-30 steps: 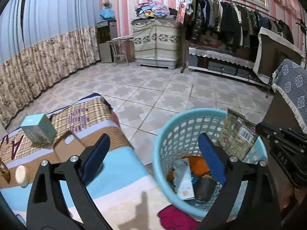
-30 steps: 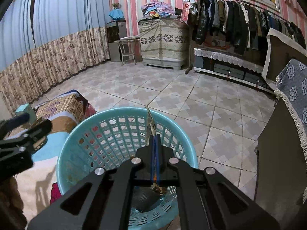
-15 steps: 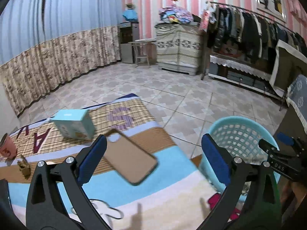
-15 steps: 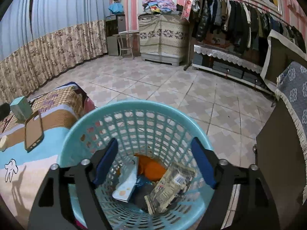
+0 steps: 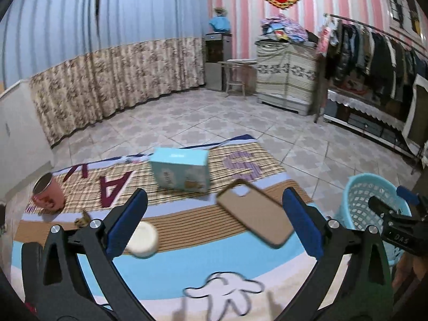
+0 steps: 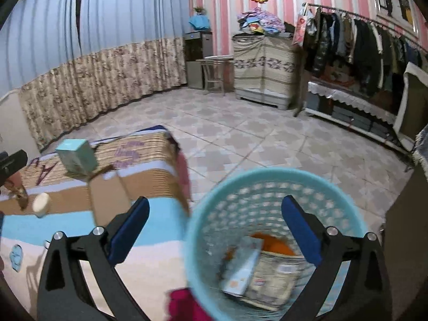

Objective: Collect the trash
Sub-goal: 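Move both tools back over the bed toward the paper bag and white lid, then grasp the crumpled brown paper bag with the left tool, then grasp the white round lid with the right tool while the left tool holds the bag, then carry the paper bag and white lid over the blue basket and release both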

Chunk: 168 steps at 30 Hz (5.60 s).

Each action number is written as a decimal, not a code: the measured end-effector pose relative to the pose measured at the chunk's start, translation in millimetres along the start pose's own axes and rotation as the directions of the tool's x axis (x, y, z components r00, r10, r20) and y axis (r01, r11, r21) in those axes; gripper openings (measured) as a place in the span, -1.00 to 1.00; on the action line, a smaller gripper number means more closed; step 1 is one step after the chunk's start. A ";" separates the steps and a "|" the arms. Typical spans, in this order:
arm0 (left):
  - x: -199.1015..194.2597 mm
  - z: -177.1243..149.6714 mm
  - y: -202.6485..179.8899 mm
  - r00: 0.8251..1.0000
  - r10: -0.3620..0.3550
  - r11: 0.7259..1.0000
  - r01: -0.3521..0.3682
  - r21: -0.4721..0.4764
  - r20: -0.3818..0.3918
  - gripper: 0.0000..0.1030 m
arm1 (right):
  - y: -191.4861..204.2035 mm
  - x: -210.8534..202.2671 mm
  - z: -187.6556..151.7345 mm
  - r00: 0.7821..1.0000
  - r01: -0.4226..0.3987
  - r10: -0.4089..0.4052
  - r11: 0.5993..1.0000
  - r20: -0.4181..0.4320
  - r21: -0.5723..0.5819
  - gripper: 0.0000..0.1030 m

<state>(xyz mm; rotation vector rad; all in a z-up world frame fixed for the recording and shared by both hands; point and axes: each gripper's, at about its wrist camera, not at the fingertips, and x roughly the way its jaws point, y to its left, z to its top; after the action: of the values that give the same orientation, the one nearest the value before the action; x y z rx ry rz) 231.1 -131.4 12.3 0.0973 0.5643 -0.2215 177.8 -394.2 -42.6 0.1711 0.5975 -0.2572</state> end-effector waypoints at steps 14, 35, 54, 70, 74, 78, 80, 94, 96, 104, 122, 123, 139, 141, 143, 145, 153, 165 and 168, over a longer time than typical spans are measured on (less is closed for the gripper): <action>0.2 -9.4 96.5 0.988 0.151 0.985 -0.153 -0.079 -0.032 0.89 | 87.9 24.5 -2.8 0.994 -0.098 0.095 0.993 -0.047 -0.066 0.89; 45.4 -59.4 185.4 0.954 0.219 0.945 -0.259 -0.198 -0.204 0.89 | 150.9 42.8 -15.5 0.990 -0.113 0.098 0.982 -0.102 -0.151 0.89; 99.8 -88.3 204.9 0.914 0.164 0.933 -0.266 -0.243 -0.371 0.71 | 145.2 69.0 -28.0 0.978 -0.120 0.096 0.984 -0.185 -0.129 0.89; 92.0 -81.0 209.2 0.937 0.141 0.948 -0.220 -0.230 -0.319 -0.23 | 152.4 69.7 -30.1 0.978 -0.123 0.092 0.979 -0.188 -0.163 0.89; 78.2 -77.4 217.9 0.936 0.166 0.943 -0.242 -0.227 -0.310 -0.23 | 160.2 64.3 -31.0 0.979 -0.133 0.101 0.975 -0.175 -0.179 0.89; 59.8 -70.8 226.6 0.942 0.174 0.939 -0.247 -0.241 -0.286 -0.23 | 178.9 58.7 -35.2 0.976 -0.164 0.126 0.961 -0.177 -0.221 0.89; 53.0 -69.9 230.2 0.943 0.177 0.937 -0.249 -0.245 -0.281 -0.23 | 195.1 55.0 -39.0 0.973 -0.189 0.146 0.950 -0.180 -0.247 0.89; 23.1 -80.9 267.6 0.937 0.204 0.917 -0.285 -0.280 -0.284 -0.23 | 303.0 45.4 -49.5 0.944 -0.315 0.243 0.866 -0.224 -0.388 0.89; 21.4 -83.1 272.0 0.931 0.216 0.914 -0.299 -0.276 -0.293 -0.23 | 315.0 49.3 -52.4 0.945 -0.310 0.230 0.859 -0.233 -0.408 0.89; 9.7 -83.7 282.6 0.936 0.215 0.911 -0.295 -0.287 -0.280 -0.23 | 339.3 72.0 -57.5 0.944 -0.289 0.177 0.849 -0.278 -0.442 0.89; 7.5 -77.7 270.1 0.948 0.187 0.926 -0.257 -0.277 -0.257 -0.23 | 333.9 68.8 -57.1 0.915 -0.374 0.265 0.841 -0.305 -0.392 0.18; 7.3 -77.2 269.7 0.948 0.188 0.926 -0.258 -0.277 -0.257 -0.23 | 331.2 64.8 -54.9 0.922 -0.363 0.264 0.843 -0.285 -0.396 0.18; 9.5 -54.0 227.7 0.967 0.151 0.953 -0.198 -0.231 -0.204 -0.23 | 209.4 7.0 -10.5 0.982 -0.184 0.158 0.908 -0.100 -0.376 0.18; 11.9 -49.5 212.1 0.971 0.137 0.962 -0.177 -0.207 -0.197 -0.23 | 180.8 -1.1 -5.1 0.990 -0.136 0.116 0.927 -0.078 -0.350 0.18; 14.1 -44.7 196.7 0.974 0.122 0.970 -0.158 -0.184 -0.190 -0.23 | 157.2 -6.8 -0.7 0.995 -0.099 0.082 0.943 -0.064 -0.319 0.18; 16.1 -40.3 180.6 0.977 0.108 0.978 -0.137 -0.159 -0.182 -0.23 | 131.1 -14.0 2.2 0.998 -0.055 0.043 0.958 -0.048 -0.282 0.18; 20.5 -27.4 118.6 0.986 0.033 0.995 -0.048 -0.089 -0.161 -0.22 | 51.1 -31.8 12.7 0.992 0.123 -0.125 0.973 0.003 -0.194 0.19; 24.5 -23.6 45.0 0.988 0.007 1.000 -0.004 0.016 -0.155 -0.23 | 2.3 -34.5 17.4 0.984 0.178 -0.177 0.978 0.015 -0.107 0.18; 25.7 -23.5 28.2 0.987 0.006 1.000 -0.002 0.029 -0.158 -0.22 | -3.2 -36.6 17.1 0.982 0.187 -0.185 0.977 0.022 -0.102 0.18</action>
<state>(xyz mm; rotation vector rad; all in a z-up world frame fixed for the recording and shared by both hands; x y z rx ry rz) 246.6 -105.1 -20.5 0.1450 0.7190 -0.2191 156.9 -394.3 -7.9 0.0125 0.6136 -0.4071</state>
